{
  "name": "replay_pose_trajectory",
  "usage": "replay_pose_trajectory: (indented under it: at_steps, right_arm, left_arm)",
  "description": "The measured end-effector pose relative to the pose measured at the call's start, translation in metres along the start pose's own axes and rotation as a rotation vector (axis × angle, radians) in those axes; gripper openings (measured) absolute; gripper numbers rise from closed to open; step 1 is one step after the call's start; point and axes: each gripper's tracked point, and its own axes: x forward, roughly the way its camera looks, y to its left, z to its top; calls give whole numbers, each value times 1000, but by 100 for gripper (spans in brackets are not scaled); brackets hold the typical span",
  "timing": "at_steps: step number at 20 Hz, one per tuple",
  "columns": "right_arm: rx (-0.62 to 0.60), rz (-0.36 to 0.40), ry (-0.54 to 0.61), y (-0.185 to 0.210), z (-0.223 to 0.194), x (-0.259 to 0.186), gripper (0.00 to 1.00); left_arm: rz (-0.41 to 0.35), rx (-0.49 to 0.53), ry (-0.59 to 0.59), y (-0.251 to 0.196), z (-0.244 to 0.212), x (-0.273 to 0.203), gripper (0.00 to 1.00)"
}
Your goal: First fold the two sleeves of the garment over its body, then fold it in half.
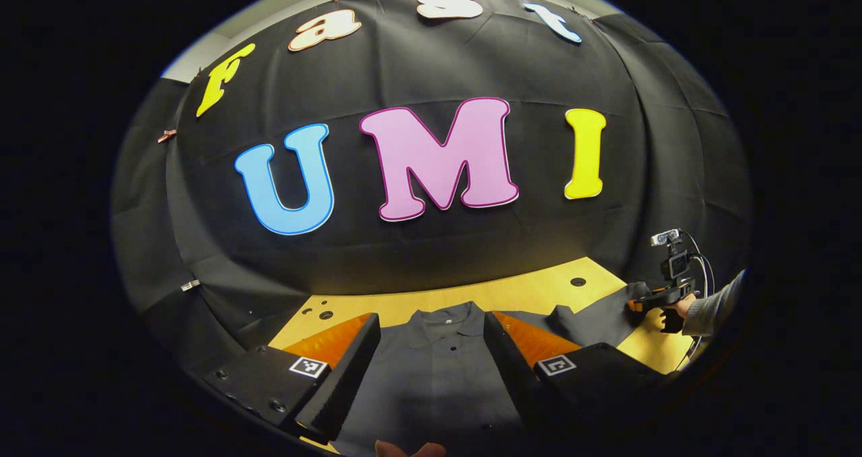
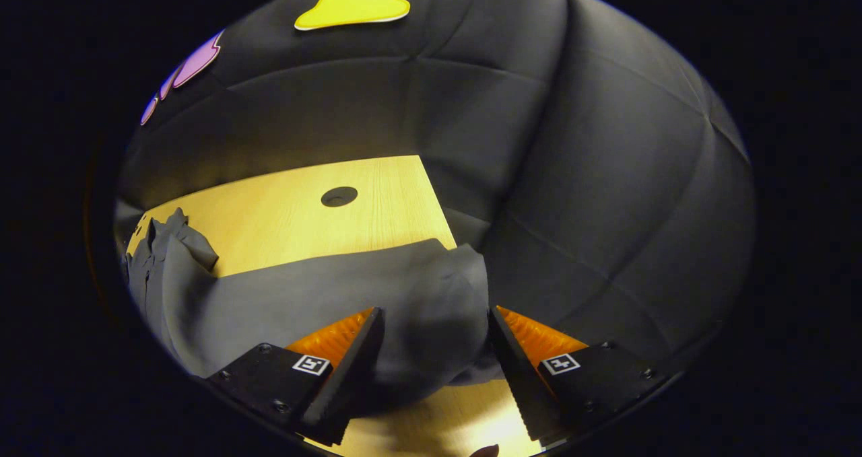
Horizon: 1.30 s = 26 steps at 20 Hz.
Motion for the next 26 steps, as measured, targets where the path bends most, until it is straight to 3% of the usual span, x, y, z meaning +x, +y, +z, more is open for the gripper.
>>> replay_pose_trajectory:
  at_steps: [2,5,9,14,22,26]
  right_arm:
    - [33,16,4,0,2,-1,97]
    - [57,27,6,-4,0,-2,79]
    - [0,14,16,11,1,1,9]
    - [4,-24,-100,17,38,-45,6]
    - [35,-36,-339,54,130,-182,6]
    - [-7,-27,-417,71,158,-239,5]
  left_arm:
    - [12,2,3,4,-1,-1,98]
    - [12,2,1,8,-1,-4,98]
    - [11,-25,-4,19,-6,-6,98]
    - [1,-27,-32,48,-7,-15,97]
    - [-73,-14,-115,102,-9,-31,97]
    - [-108,-36,-134,130,-16,-35,97]
